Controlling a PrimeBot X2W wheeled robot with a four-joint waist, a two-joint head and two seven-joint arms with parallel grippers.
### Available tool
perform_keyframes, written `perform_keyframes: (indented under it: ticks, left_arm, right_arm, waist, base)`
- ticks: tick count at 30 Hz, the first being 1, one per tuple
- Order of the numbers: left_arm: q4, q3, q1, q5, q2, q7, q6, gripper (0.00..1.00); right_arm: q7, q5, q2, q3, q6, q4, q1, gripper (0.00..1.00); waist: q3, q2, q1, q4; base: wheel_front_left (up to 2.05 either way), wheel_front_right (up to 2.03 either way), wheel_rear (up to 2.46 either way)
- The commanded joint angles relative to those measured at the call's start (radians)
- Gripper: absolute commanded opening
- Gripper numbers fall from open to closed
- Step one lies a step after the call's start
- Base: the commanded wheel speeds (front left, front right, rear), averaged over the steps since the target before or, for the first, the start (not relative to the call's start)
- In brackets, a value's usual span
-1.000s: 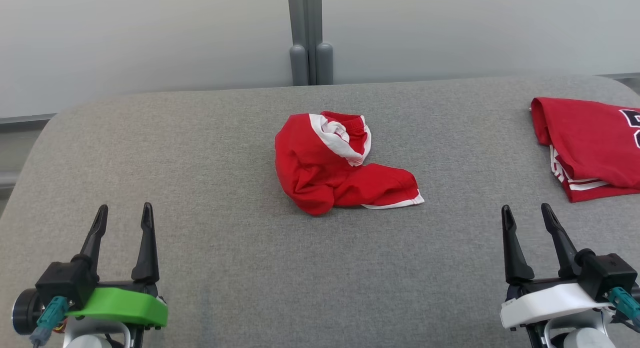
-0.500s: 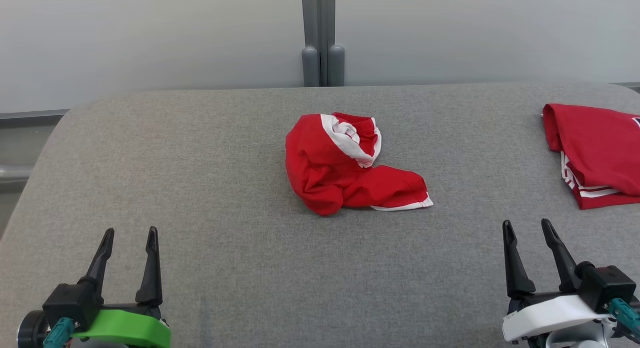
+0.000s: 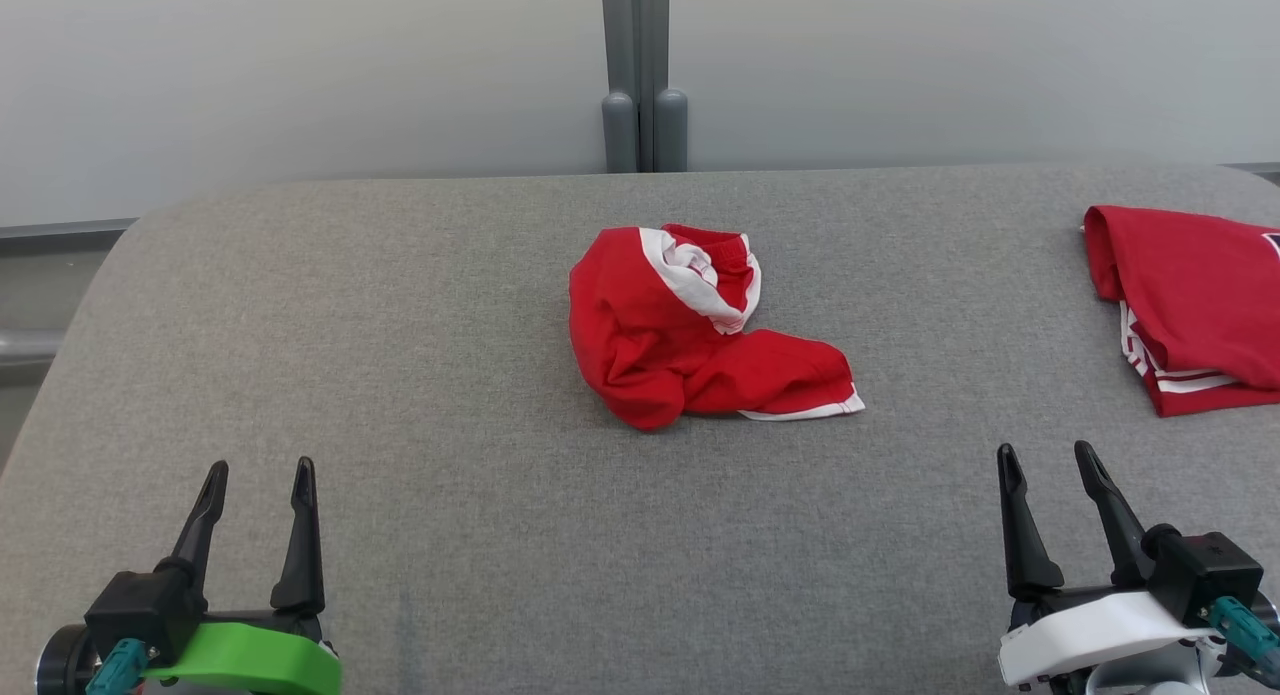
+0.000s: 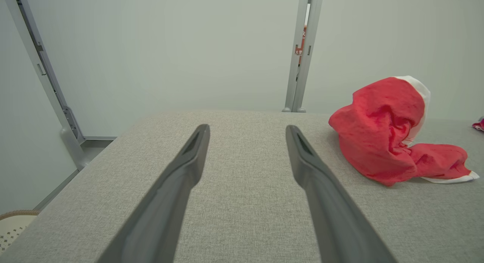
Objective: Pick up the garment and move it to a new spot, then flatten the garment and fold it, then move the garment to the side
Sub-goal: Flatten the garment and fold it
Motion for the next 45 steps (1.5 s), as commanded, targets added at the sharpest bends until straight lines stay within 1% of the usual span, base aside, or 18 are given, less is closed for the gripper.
perform_keyframes:
  ticks: [1, 12, 32, 38, 45]
  left_arm:
    - [0.003, 0.007, 0.014, 0.012, -0.003, -0.003, -0.006, 1.00]
    - [0.016, 0.036, 0.011, 0.036, -0.017, -0.003, -0.023, 1.00]
    - [0.027, 0.049, -0.003, 0.059, -0.029, -0.003, -0.032, 1.00]
    - [0.029, 0.043, -0.022, 0.062, -0.032, -0.003, -0.033, 1.00]
    - [0.029, 0.021, -0.052, 0.072, -0.037, -0.003, -0.033, 1.00]
  right_arm:
    - [0.000, 0.003, -0.004, 0.001, -0.002, 0.002, 0.005, 1.00]
    - [0.002, 0.005, -0.004, 0.004, -0.002, 0.009, 0.005, 1.00]
    - [0.002, -0.003, -0.001, 0.007, -0.002, 0.010, -0.014, 1.00]
    - [0.012, -0.008, -0.032, 0.049, -0.002, 0.017, -0.081, 1.00]
    - [0.039, -0.006, -0.090, 0.140, -0.002, 0.067, -0.234, 1.00]
  waist:
    - [0.000, 0.0000, 0.0000, 0.000]
    - [-0.005, 0.0000, 0.0000, -0.003]
    - [0.005, 0.0000, 0.0000, 0.003]
    - [0.021, 0.0000, 0.0000, 0.014]
    - [0.063, 0.0000, 0.0000, 0.051]
  base:
    - [0.00, 0.00, 0.00]
    - [0.00, 0.00, 0.00]
    - [0.00, 0.00, 0.00]
    - [0.00, 0.00, 0.00]
    - [0.00, 0.00, 0.00]
